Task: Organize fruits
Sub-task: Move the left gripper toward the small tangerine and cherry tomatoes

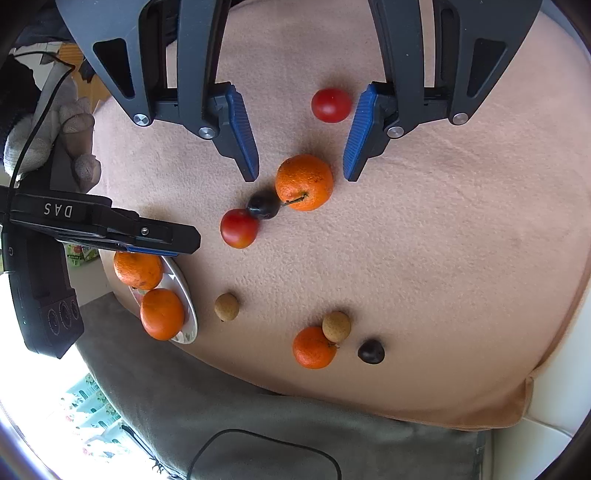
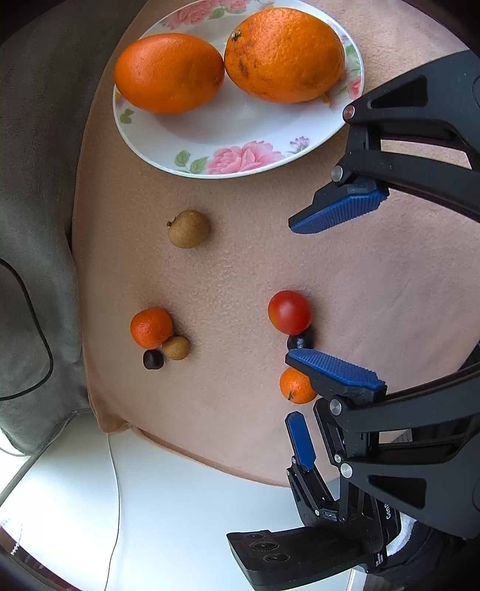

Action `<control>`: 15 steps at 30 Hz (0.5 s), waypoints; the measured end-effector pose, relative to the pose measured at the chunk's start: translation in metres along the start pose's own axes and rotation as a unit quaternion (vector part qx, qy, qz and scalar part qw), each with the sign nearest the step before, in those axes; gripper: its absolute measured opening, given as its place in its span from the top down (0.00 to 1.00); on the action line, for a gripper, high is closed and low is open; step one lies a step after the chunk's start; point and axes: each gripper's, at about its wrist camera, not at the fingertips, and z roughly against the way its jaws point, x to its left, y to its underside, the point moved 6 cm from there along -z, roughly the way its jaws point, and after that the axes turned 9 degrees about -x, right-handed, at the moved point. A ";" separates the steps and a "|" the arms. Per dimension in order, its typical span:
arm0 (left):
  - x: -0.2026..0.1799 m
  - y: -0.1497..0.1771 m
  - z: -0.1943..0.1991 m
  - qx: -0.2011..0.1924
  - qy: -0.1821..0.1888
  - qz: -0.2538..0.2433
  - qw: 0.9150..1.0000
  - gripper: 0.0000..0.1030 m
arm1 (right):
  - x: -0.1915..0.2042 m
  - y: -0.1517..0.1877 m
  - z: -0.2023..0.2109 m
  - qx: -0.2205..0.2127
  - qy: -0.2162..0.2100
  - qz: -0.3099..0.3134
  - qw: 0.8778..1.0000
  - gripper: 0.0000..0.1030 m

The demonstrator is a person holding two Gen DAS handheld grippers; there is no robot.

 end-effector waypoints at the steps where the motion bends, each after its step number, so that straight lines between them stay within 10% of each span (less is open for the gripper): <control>1: 0.000 0.000 0.000 0.001 0.000 0.000 1.000 0.56 | 0.000 0.000 -0.003 0.003 -0.002 -0.003 1.000 0.34; 15: 0.002 0.001 -0.011 0.010 -0.002 -0.004 1.000 0.62 | 0.011 0.000 -0.033 0.027 -0.008 -0.004 1.000 0.48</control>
